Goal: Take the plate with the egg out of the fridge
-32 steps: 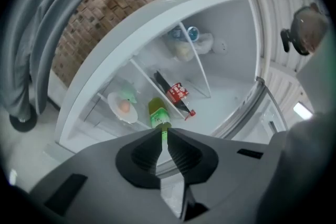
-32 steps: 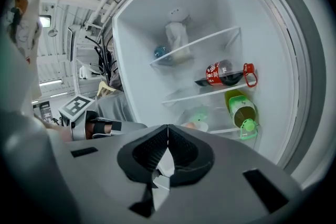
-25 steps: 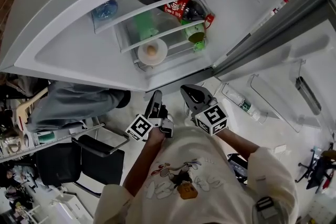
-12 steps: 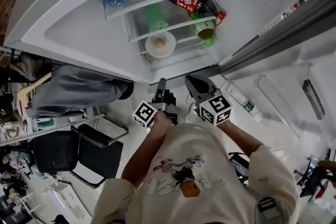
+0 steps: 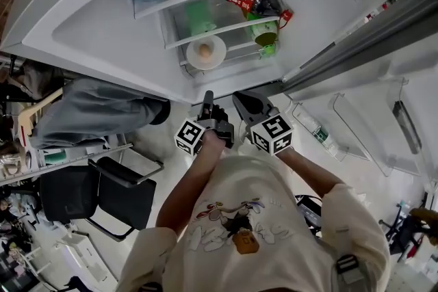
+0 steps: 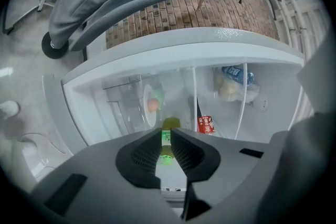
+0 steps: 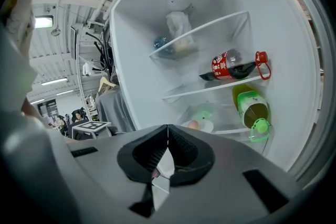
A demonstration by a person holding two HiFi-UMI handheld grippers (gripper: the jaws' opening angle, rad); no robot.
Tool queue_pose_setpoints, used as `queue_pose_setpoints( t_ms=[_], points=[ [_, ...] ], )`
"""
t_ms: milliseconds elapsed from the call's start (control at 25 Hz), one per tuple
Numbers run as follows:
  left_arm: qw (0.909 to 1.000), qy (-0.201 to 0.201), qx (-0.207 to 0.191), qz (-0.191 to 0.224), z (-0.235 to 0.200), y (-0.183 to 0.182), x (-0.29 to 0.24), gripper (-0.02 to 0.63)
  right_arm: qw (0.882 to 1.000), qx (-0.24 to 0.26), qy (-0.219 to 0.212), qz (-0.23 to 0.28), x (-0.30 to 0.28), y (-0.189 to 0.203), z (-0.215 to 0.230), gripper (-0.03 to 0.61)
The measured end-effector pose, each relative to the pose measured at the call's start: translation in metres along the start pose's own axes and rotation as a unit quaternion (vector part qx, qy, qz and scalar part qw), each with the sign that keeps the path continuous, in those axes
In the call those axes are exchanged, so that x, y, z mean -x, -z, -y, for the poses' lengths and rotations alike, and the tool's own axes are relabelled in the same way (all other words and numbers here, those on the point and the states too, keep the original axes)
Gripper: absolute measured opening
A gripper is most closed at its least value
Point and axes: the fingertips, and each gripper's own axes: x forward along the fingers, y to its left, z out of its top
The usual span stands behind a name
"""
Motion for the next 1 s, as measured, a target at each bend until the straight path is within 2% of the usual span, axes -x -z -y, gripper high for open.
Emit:
queue_pose_setpoints(
  t_ms=[560, 1000],
  points=[
    [0.9997, -0.009, 0.002, 0.021, -0.009, -0.009, -0.031, 0.054, 1.000, 0.006, 0.004, -0.004, -0.014, -0.002, 0.012, 0.008],
    [0.9991, -0.018, 0.005, 0.037, -0.018, -0.012, -0.049, 0.054, 0.999, 0.023, 0.030, -0.013, -0.031, 0.008, 0.035, 0.008]
  ],
)
